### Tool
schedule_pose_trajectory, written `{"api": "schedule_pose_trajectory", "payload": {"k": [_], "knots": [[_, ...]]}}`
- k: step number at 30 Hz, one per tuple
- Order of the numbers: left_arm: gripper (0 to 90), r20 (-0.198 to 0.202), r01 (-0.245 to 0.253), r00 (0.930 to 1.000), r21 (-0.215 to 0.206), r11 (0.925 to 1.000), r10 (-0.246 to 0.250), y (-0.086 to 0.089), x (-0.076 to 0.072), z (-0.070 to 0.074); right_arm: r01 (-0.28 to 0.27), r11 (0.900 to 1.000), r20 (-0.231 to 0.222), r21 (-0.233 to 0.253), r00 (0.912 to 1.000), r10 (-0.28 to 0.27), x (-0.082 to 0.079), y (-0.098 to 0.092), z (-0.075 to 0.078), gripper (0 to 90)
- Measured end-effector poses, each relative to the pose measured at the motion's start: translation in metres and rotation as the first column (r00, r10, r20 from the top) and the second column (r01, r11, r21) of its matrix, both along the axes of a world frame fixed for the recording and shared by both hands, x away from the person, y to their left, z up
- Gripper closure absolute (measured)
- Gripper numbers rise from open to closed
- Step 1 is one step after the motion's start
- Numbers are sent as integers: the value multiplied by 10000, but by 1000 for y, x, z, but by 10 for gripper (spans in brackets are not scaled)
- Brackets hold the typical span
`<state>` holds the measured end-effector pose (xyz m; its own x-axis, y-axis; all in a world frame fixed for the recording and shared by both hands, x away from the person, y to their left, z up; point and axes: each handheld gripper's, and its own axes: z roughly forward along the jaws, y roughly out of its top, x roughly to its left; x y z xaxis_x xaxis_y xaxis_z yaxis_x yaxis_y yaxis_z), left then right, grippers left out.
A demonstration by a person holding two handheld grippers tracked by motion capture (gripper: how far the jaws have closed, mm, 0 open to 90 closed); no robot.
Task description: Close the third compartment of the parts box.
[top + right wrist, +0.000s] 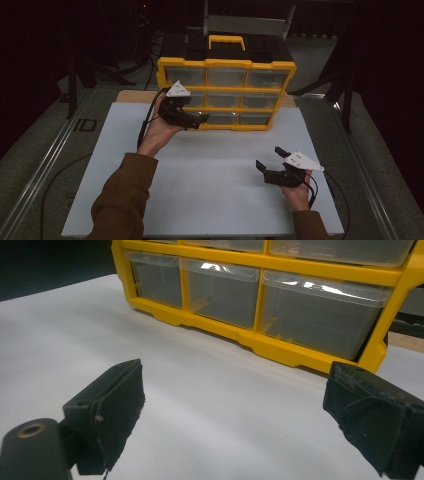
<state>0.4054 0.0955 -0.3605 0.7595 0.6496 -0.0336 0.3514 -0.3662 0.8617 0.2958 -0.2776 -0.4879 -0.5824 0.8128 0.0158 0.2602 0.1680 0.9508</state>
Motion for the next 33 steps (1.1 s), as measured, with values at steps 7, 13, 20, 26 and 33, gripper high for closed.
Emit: {"api": "schedule_pose_trajectory", "payload": {"k": [7,13,20,26,33], "knots": [[36,-79,-42,10000,36,10000,42,25,-18,-14,-4,10000,7,-49,10000,4,0,1,0,92],[17,-48,-308,9995,228,9993,309,44,-44,-37,-88,9999,30,-88,10000,88,-1,3,-1,92],[7,-103,-696,9975,-204,9974,694,69,-72,-60,-156,9999,44,-54,9999,156,-3,4,0,92],[7,359,-1180,9923,-102,9930,1183,90,-97,-82,-238,9997,32,-46,9997,238,-4,6,1,92],[7,327,-1224,9918,-357,9918,1236,109,-115,-102,-373,9993,43,71,9993,373,-8,7,2,92]]}}
